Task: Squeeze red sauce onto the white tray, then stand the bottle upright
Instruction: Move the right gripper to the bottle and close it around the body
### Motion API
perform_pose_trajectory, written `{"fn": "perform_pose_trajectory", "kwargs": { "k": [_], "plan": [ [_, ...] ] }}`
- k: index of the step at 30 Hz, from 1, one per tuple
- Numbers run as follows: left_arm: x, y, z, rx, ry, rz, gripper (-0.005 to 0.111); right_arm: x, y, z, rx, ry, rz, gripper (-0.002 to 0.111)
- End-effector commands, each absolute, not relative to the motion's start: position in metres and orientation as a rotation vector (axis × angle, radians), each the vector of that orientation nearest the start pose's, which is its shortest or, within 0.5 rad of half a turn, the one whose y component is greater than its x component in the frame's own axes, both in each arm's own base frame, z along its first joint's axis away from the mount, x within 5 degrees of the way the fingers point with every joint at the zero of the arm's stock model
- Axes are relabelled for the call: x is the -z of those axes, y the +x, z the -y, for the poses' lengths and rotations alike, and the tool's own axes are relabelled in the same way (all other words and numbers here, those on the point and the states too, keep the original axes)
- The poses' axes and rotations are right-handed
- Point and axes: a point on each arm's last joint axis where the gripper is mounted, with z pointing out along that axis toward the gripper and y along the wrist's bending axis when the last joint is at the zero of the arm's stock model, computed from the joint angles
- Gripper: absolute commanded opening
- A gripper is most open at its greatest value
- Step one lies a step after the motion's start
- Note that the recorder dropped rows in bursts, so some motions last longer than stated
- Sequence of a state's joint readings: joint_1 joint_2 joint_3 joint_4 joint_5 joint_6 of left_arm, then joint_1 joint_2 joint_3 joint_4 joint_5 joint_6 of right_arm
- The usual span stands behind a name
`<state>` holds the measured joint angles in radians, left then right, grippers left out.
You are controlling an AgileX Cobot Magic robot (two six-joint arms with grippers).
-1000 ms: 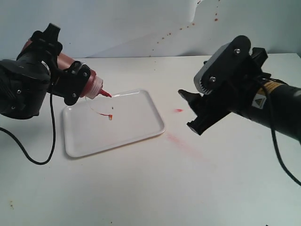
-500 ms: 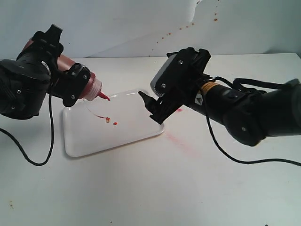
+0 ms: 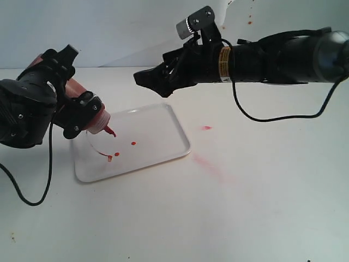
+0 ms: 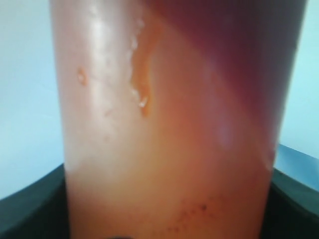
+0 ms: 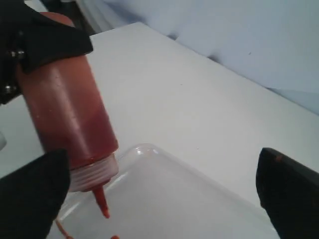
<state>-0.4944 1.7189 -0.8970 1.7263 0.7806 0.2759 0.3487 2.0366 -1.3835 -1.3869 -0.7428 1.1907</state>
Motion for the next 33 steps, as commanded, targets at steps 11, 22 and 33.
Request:
{"fn": "perform_pose_trajectory", "kwargs": {
  "k": [11, 22, 33],
  "plan": [
    [-0.213, 0.325, 0.107, 1.807, -2.464, 1.246, 0.0, -0.172, 0.435, -0.243, -1.128, -1.167, -1.679, 0.092],
    [-0.212, 0.325, 0.109, 1.793, -2.493, 1.238, 0.0, -0.156, 0.431, -0.289, -0.949, -1.331, -1.55, 0.092],
    [-0.212, 0.325, 0.109, 1.79, -2.499, 1.237, 0.0, -0.156, 0.414, -0.315, -0.936, -1.397, -1.484, 0.092]
  ]
}}
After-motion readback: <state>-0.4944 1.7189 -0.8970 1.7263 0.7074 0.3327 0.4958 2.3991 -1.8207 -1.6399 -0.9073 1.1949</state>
